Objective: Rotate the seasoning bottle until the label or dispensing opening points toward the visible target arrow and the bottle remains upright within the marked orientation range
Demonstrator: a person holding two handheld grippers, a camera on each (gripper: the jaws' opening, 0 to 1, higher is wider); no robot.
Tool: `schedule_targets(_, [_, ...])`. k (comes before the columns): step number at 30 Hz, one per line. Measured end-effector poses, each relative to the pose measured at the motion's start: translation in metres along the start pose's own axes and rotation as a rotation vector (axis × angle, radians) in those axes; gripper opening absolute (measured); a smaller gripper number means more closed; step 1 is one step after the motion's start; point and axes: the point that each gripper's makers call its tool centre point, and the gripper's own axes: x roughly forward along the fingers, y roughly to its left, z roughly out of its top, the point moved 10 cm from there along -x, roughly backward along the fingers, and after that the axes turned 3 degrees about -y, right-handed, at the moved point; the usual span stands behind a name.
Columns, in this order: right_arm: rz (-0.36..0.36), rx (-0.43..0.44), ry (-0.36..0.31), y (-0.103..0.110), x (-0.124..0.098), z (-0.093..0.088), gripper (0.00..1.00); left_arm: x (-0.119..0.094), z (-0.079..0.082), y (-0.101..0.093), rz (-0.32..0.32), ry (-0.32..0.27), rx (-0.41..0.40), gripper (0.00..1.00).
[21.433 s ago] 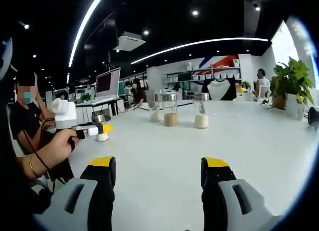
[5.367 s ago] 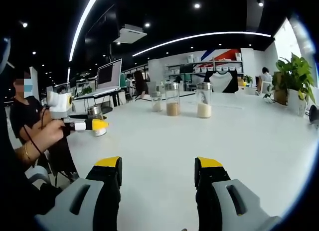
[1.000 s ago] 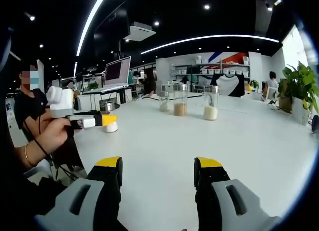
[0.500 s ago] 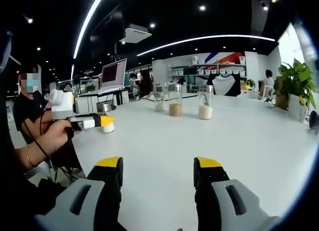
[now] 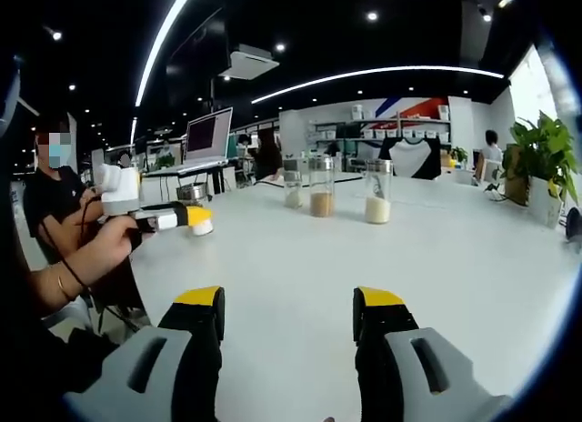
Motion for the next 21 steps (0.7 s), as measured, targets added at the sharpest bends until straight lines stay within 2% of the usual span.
schedule_targets(9, [-0.015, 0.000, -0.003, 0.001, -0.001, 0.001, 0.56, 0.019, 0.010, 0.026, 0.041, -0.018, 0.037, 0.35])
schedule_targets(21, [-0.042, 0.004, -0.007, -0.003, -0.006, 0.001, 0.56, 0.031, 0.001, 0.035, 0.060, 0.018, 0.019, 0.35])
